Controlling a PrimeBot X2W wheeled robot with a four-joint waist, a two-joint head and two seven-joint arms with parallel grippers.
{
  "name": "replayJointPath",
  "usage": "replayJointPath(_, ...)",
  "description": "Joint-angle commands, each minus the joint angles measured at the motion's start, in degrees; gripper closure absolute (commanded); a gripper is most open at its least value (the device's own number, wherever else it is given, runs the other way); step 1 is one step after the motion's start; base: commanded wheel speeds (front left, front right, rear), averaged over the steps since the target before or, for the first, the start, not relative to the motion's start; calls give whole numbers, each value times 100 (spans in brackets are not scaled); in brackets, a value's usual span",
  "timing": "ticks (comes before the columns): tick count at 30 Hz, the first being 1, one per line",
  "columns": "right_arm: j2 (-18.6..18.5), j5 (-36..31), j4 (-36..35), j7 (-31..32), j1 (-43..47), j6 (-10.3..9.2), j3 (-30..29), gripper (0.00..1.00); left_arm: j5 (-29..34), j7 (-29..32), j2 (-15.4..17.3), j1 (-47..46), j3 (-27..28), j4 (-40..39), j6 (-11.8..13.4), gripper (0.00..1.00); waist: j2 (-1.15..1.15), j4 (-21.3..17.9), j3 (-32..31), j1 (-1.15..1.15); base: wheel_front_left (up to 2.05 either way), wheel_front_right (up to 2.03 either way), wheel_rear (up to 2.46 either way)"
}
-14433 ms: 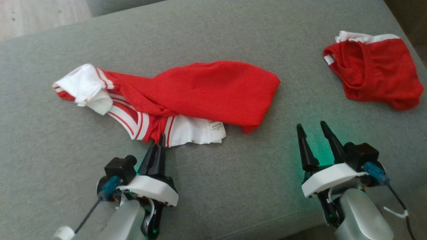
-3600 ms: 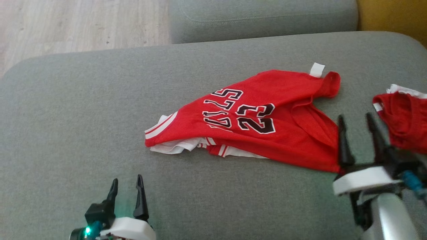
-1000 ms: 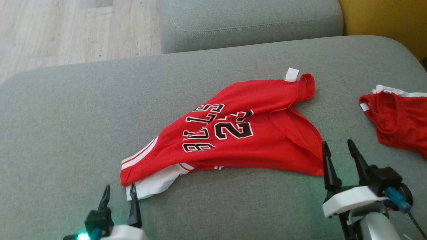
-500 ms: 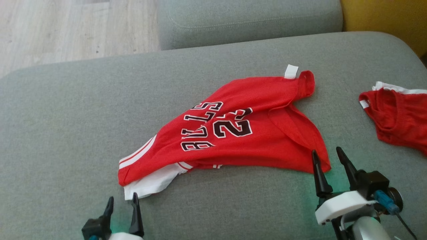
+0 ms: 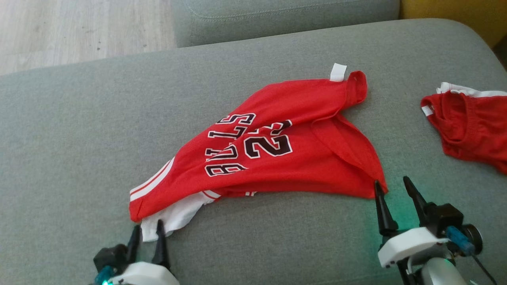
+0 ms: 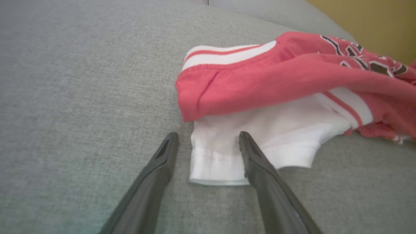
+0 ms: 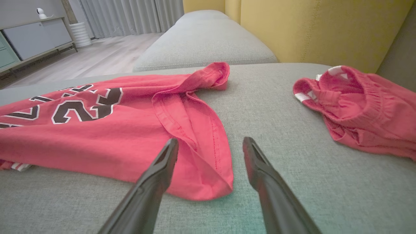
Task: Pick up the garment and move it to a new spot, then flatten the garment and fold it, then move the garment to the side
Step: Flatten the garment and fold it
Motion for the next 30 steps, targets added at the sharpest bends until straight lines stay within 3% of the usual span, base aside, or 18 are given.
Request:
replayJointPath(1,-27,-39,-126,-62,-253,-4,104,0,-44,-1,40,-126,42,55,-42,36,0,-10,8,0,0,0,0)
replayJointPath(3,-27,-39,-64,-62,-252,-4,30,0,-171,-1,40,-146,-150,309,-99,95,0,-15,15,0,0,0,0)
replayJointPath(4,-27,-45,-33,-62,-250,-4,-5,0,-249,-1,40,-167,-215,384,-116,100,0,-11,19,0,0,0,0)
replayJointPath(16,-27,300,1112,-62,-673,-4,-390,0,-253,-1,40,-310,-519,465,-102,100,0,278,169,0,0,0,0)
replayJointPath(23,-27,542,1985,-62,-928,-4,-251,0,-164,-1,40,-384,-540,400,-126,100,0,387,241,0,0,0,0)
replayJointPath(24,-27,612,2056,-62,-943,-4,-195,16,-149,-1,40,-383,-531,390,-129,100,0,392,244,0,0,0,0)
replayJointPath(26,-27,697,2129,-62,-962,-4,-103,100,-109,-1,40,-373,-498,349,-132,100,0,393,240,0,0,0,0)
replayJointPath(30,-27,1052,1936,-62,-927,-4,67,100,-72,-1,40,-329,-395,186,-162,100,0,394,167,0,0,0,0)
